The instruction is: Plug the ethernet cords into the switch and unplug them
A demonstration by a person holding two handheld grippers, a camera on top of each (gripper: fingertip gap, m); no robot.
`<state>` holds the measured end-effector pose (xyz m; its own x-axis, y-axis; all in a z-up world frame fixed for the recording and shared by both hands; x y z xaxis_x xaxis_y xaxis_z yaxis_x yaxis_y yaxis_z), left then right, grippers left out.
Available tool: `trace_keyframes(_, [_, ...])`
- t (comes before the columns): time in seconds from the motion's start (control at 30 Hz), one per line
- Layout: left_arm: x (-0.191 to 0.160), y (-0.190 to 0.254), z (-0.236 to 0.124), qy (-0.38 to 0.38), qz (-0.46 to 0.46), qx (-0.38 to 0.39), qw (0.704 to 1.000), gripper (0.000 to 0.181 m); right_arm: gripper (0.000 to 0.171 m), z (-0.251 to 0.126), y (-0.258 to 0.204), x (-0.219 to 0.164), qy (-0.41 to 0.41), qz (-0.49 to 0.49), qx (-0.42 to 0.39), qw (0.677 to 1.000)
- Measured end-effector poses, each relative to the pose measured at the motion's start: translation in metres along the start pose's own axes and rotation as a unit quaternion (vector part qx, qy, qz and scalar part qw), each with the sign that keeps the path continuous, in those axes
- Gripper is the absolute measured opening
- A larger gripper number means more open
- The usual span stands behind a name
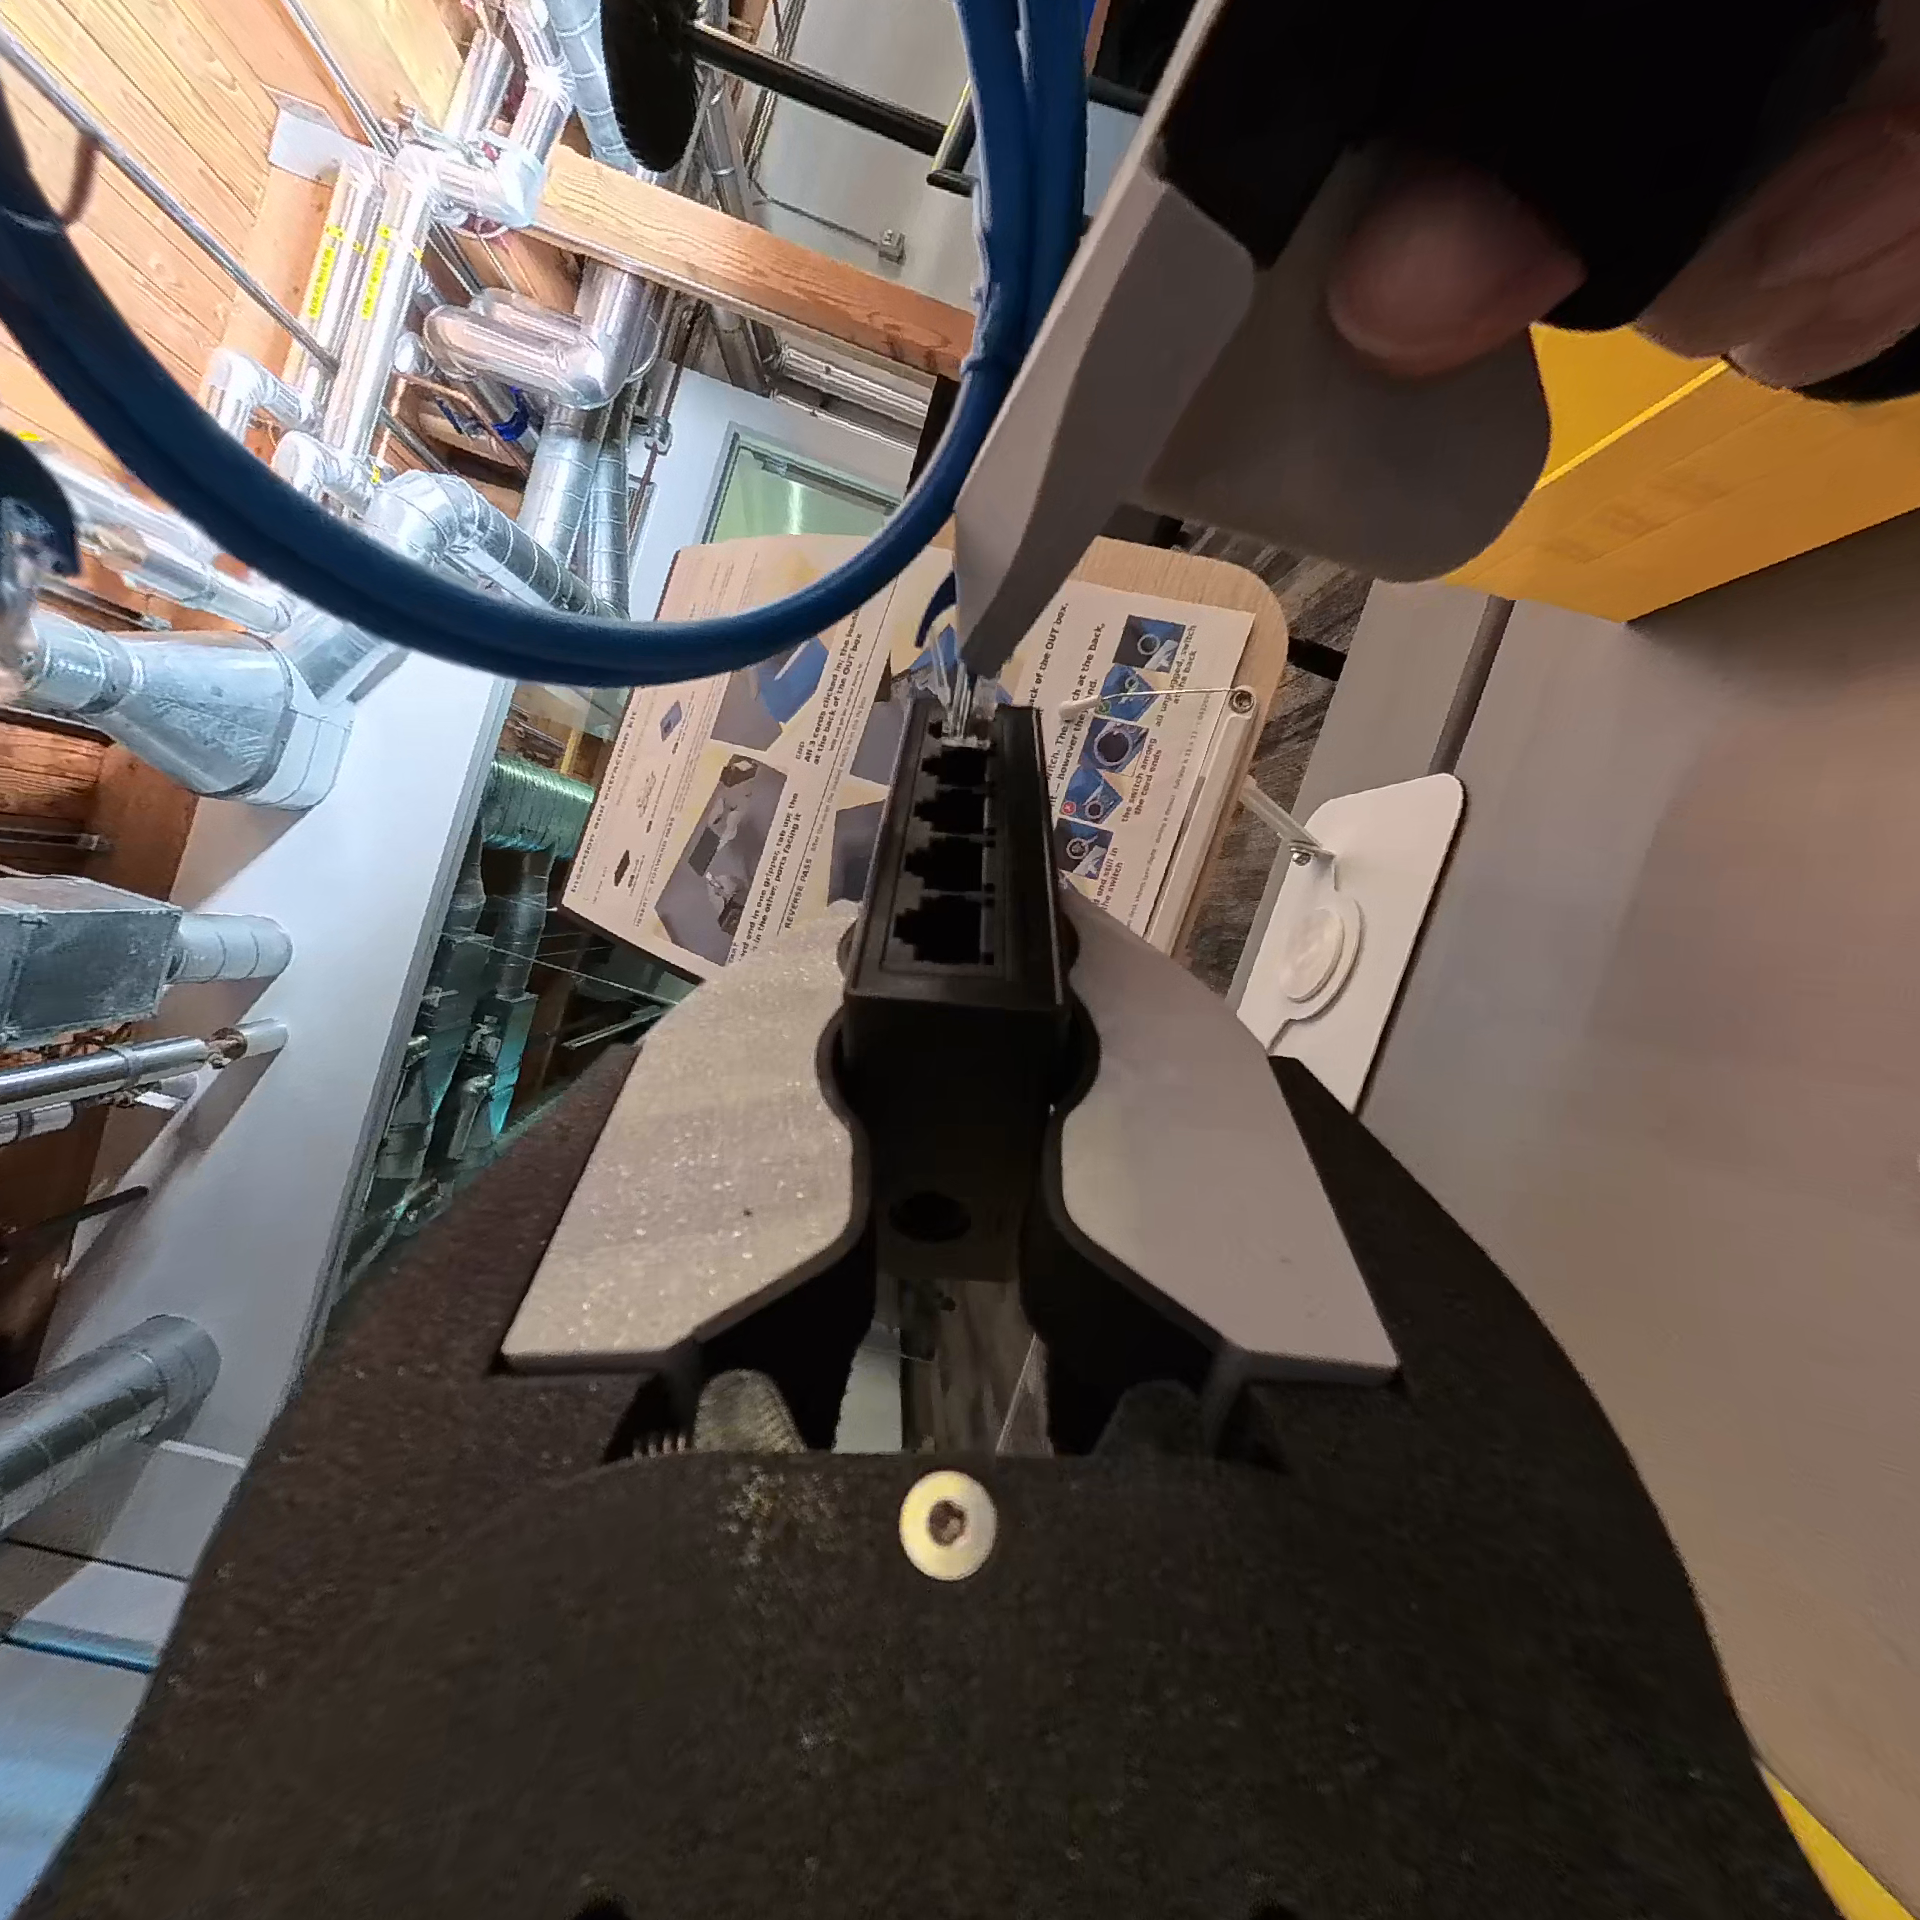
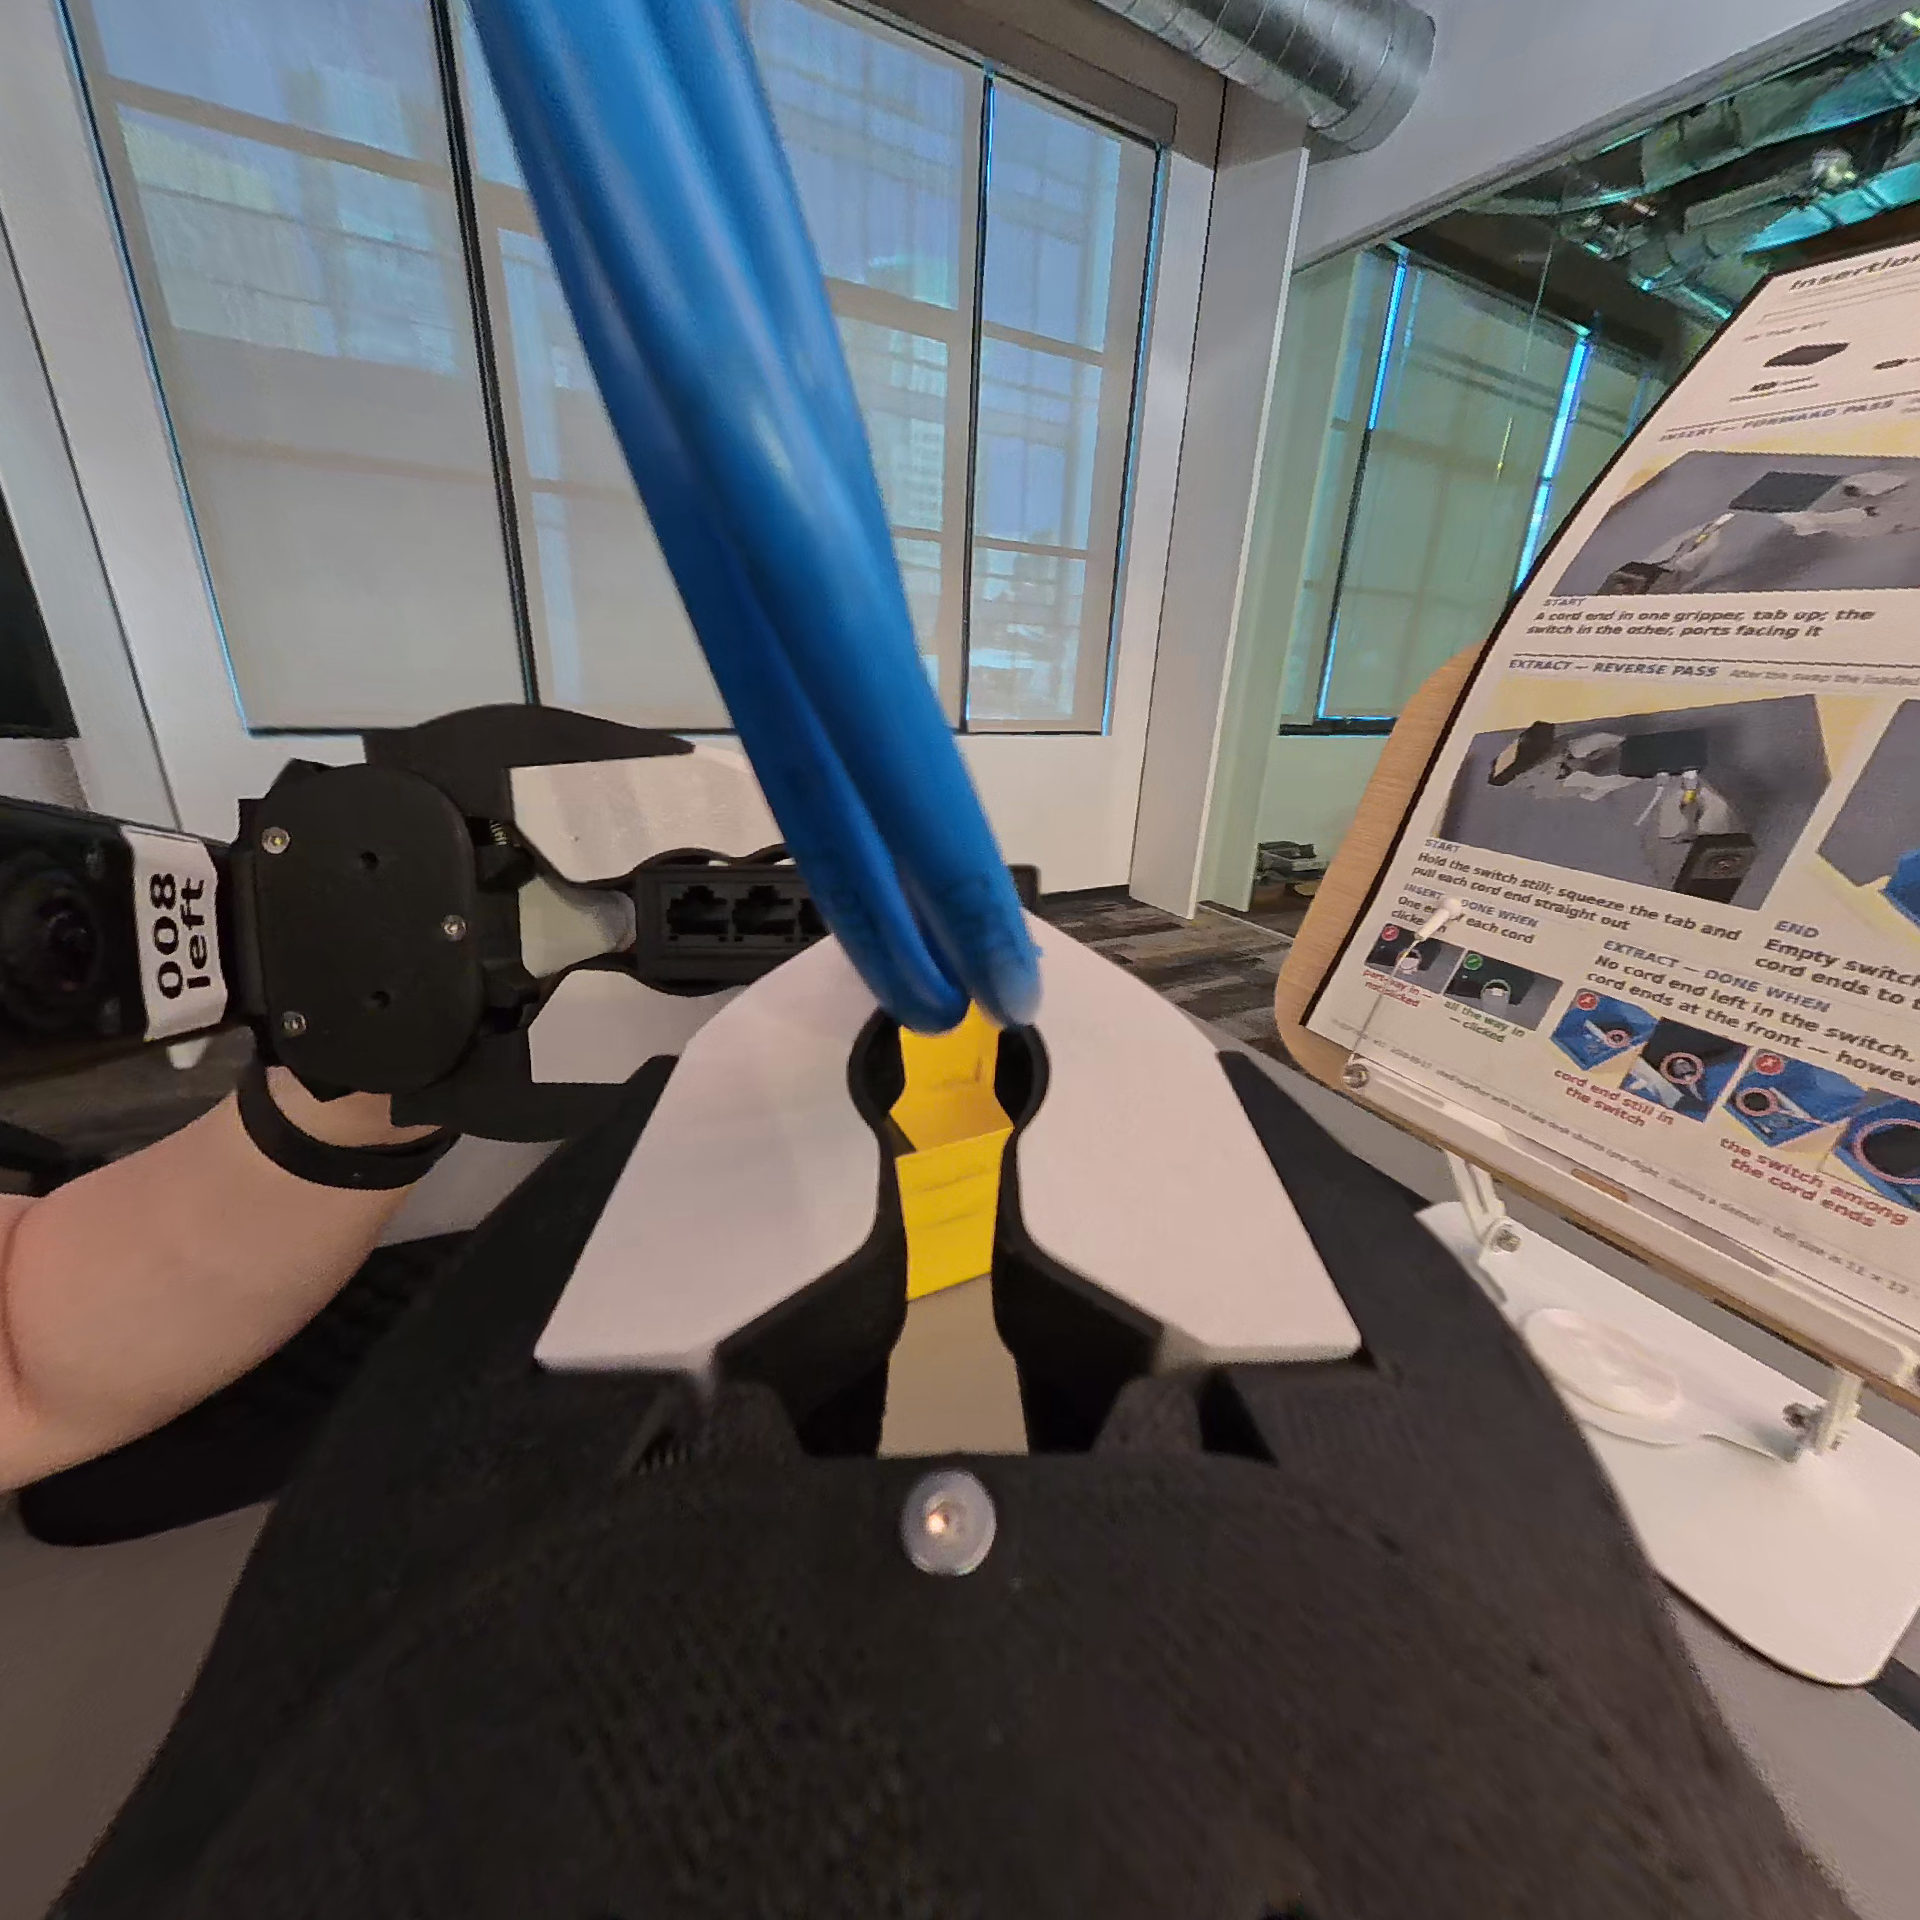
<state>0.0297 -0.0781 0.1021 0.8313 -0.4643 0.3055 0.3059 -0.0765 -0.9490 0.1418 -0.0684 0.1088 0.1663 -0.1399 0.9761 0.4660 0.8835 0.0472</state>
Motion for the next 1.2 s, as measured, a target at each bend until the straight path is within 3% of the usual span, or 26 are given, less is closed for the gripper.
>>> trace_keyframes(0.17, [0.0, 0.0, 0.0, 0.003, 0.005, 0.002, 1.0, 0.029, 0.013, 0.0, 0.003, -0.002, 0.014, 0.047, 0.018, 0.999])
trace_keyframes(0.43, [0.003, 0.002, -0.001, 0.018, 0.01, -0.007, 1.0, 0.029, 0.013, 0.0, 0.002, -0.002, -0.003, -0.02, -0.001, 1.0])
trace_keyframes(1.0, [0.011, 0.003, -0.008, 0.056, 0.002, -0.027, 0.998, 0.03, 0.013, 0.001, 0.0, -0.005, -0.008, -0.004, 0.007, 1.0])
trace_keyframes(1.2, [0.012, -0.001, -0.009, 0.065, -0.011, -0.001, 0.998, 0.031, 0.013, -0.001, -0.004, 0.001, 0.009, -0.026, -0.005, 1.0])
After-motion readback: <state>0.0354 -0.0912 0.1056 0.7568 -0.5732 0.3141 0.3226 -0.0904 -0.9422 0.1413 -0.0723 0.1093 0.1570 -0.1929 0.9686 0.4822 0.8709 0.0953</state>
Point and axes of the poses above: each gripper's, where its closed fingertips meet, z out along the fingers, x out of its top, y = z × x across the jaws, the point moved 6 cm from there along -z, back along the fingers, and after that the axes turned 1 degree about -y, right-handed, at the moved point
